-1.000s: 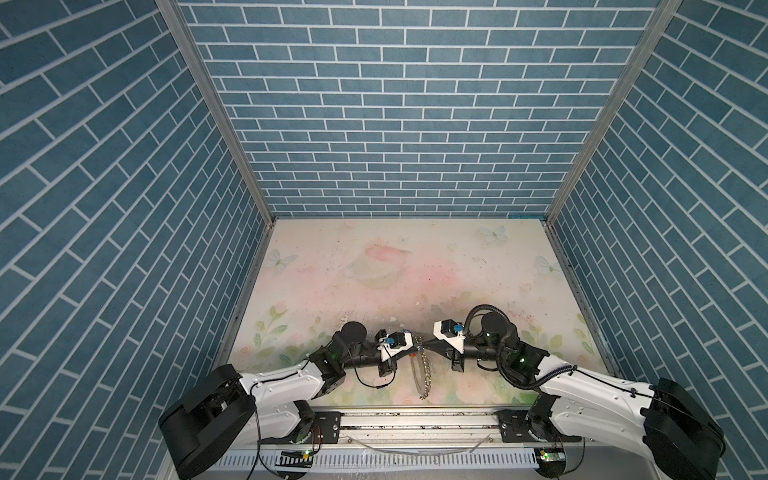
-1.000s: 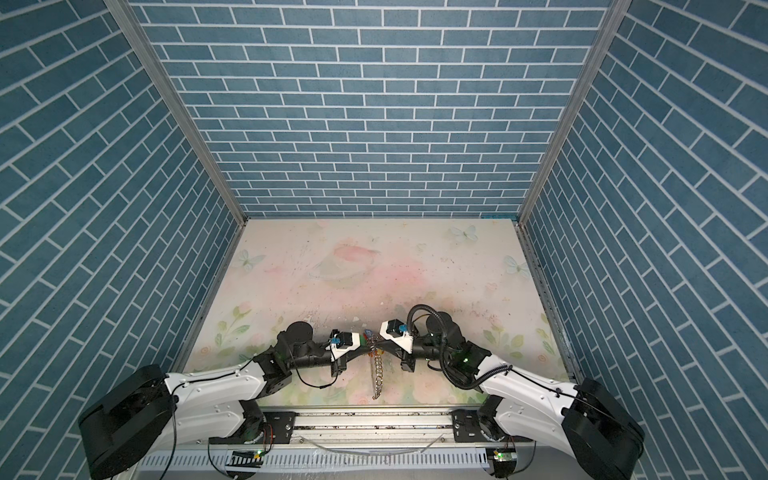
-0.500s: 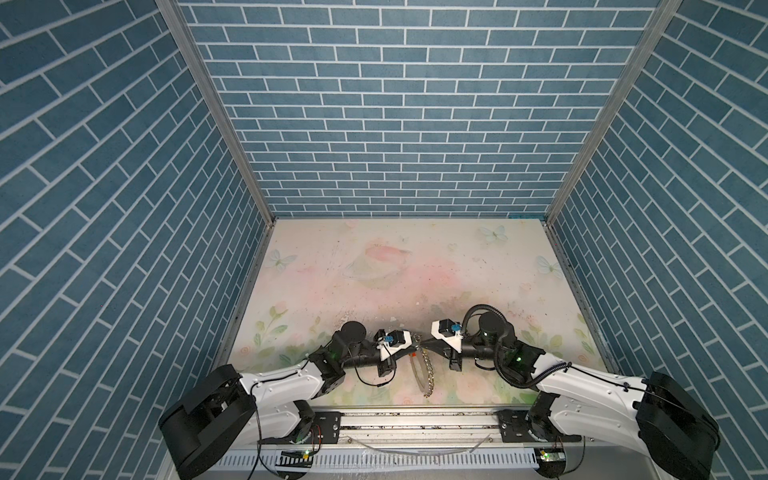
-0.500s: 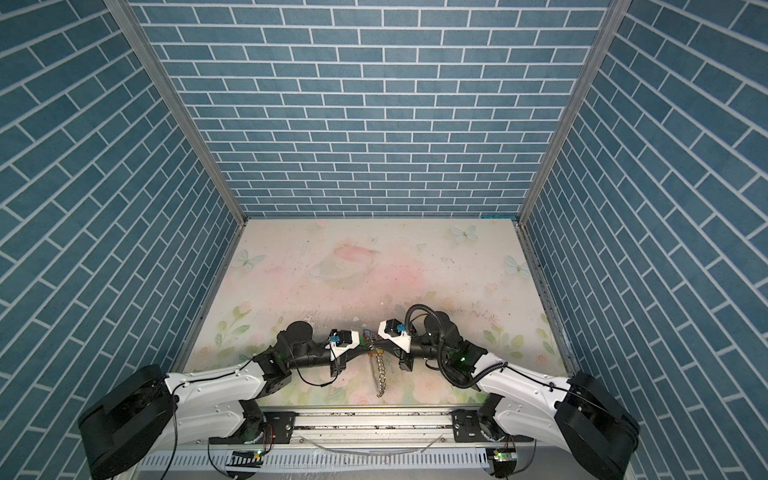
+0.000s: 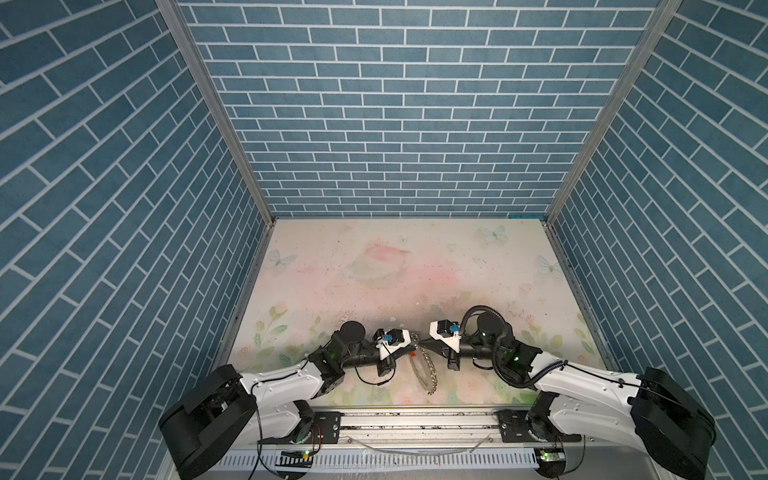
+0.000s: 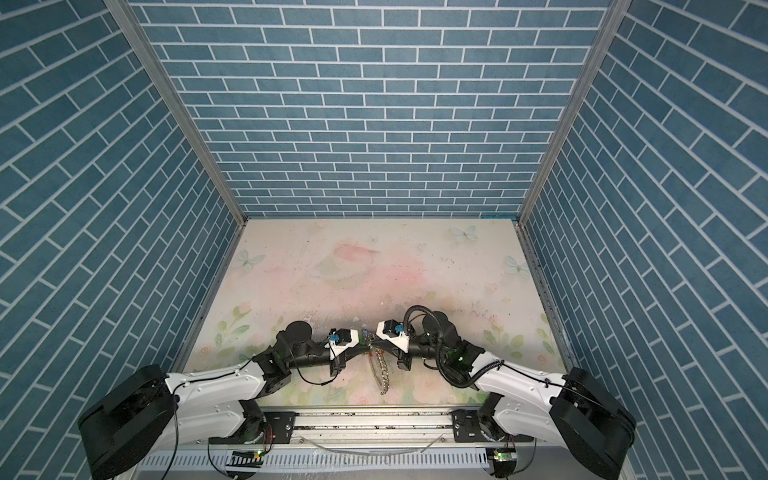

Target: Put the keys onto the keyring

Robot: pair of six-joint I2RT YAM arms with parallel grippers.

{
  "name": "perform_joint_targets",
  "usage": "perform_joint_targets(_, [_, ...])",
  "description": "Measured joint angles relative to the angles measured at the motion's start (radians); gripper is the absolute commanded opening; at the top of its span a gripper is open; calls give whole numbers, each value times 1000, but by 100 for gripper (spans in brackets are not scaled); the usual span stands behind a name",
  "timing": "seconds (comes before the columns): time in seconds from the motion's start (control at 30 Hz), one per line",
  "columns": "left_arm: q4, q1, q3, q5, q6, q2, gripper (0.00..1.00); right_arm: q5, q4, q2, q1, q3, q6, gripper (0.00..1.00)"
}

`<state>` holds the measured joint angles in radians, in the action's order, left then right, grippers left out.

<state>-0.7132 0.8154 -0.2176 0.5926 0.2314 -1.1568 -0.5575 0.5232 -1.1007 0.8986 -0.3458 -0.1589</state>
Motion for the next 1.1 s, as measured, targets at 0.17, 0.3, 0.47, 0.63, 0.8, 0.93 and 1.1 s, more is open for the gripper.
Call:
perform_joint_targets(0.17, [-3, 0, 2, 11, 0, -1, 0, 3, -14, 7, 2, -2, -6, 0])
perform_joint_targets(0.3, [-3, 0, 3, 33, 2, -1, 0, -5, -37, 21, 0, -3, -8, 0])
perform_joint_targets(0.47, [-16, 2, 3, 66, 15, 0, 0, -53, -114, 25, -25, -4, -31, 0])
perform_joint_targets(0.63, [-13, 5, 3, 93, 34, 2, 0, -85, -183, 25, -39, -5, -58, 0])
perform_joint_targets(0.8, [-14, 19, 3, 120, 50, 2, 0, -78, -213, 33, -44, -5, -60, 0])
perform_joint_targets(0.93, [4, 20, -3, 117, 67, 2, 0, -67, -233, 113, -47, -5, -60, 0])
perform_joint_targets(1.1, [13, 20, -8, 108, 80, 2, 0, -66, -240, 174, -48, -5, -58, 0])
